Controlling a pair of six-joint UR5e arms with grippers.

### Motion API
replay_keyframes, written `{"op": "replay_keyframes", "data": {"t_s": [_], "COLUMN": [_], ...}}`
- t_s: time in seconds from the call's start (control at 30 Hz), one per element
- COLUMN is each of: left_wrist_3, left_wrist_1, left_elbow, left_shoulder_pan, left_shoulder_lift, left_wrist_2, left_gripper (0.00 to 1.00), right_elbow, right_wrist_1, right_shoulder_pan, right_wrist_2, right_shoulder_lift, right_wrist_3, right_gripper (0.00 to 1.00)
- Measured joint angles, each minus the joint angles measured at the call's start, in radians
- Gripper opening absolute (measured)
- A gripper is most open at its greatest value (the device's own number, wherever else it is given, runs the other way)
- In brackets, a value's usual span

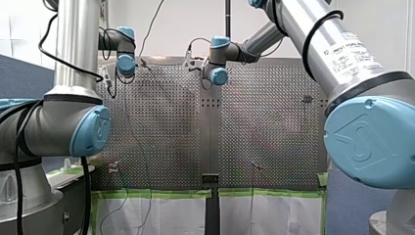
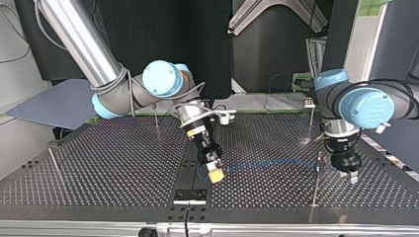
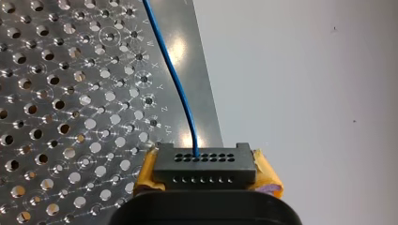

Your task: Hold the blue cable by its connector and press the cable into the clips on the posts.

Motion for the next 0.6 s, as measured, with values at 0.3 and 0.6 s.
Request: {"op": "replay_keyframes", "data": {"t_s": [0.3, 0.6], "left_wrist_3": [-0.052, -0.103], "left_wrist_1": [-0.072, -0.114], "left_elbow": [-0.001, -0.057], "left_shoulder_pan": [0.006, 0.011], "left_shoulder_lift": [0.002, 0.059], "left_wrist_2": [0.009, 0.074], "left_gripper": [1.0, 1.0], "right_elbow": [0.0, 0.0], "right_wrist_1": [0.001, 0.003], "right_shoulder_pan": [0.0, 0.0], "right_wrist_2": [0.0, 0.0], "right_shoulder_lift": [0.0, 0.0], "right_wrist_3": [-0.001, -0.004], "right_gripper": [0.0, 0.0]}}
